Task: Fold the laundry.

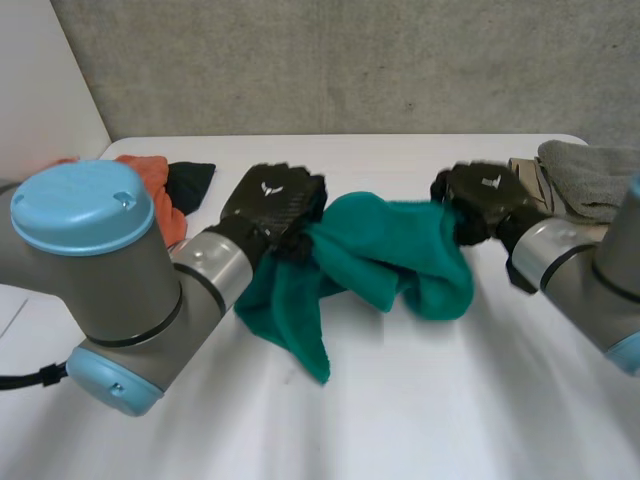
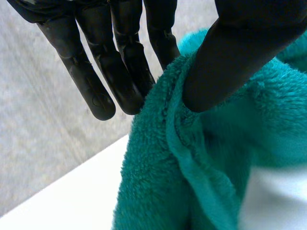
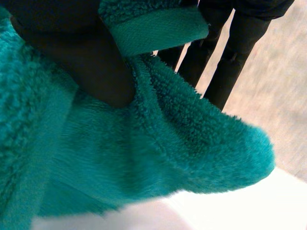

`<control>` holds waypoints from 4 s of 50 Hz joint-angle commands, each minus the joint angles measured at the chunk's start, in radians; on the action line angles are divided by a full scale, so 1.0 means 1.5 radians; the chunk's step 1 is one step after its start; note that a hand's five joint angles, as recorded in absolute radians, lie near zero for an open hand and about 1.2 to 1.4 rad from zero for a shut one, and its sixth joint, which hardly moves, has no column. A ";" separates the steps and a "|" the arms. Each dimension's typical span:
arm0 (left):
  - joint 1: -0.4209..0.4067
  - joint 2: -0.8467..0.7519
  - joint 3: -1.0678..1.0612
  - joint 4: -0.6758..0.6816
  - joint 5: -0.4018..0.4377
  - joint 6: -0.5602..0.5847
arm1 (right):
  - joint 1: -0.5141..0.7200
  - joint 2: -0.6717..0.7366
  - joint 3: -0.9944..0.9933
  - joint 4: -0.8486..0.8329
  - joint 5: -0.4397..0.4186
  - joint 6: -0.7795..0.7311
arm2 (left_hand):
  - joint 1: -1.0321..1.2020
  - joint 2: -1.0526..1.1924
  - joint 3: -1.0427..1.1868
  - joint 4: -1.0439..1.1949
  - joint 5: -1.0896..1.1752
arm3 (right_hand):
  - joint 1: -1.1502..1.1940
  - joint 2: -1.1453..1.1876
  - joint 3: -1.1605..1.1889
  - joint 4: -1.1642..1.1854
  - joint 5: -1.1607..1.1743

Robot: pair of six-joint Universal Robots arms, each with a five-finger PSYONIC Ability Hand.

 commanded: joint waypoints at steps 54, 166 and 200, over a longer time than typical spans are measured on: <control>-0.087 -0.064 -0.195 0.140 -0.007 0.123 | 0.013 0.010 0.027 0.064 0.084 -0.227 | -0.355 -0.403 -0.400 -0.405 -0.372 | 0.187 0.147 0.141 0.135 0.158; 0.043 0.309 -0.248 0.072 -0.029 0.055 | -0.012 0.044 -0.245 0.280 0.139 -0.212 | 0.181 0.133 0.136 0.131 0.164 | -0.627 -0.667 -0.674 -0.680 -0.657; 0.049 0.363 -0.225 0.061 -0.031 0.060 | 0.146 -0.005 -0.016 0.030 0.184 -0.124 | 0.181 0.133 0.136 0.131 0.164 | 0.187 0.147 0.141 0.135 0.158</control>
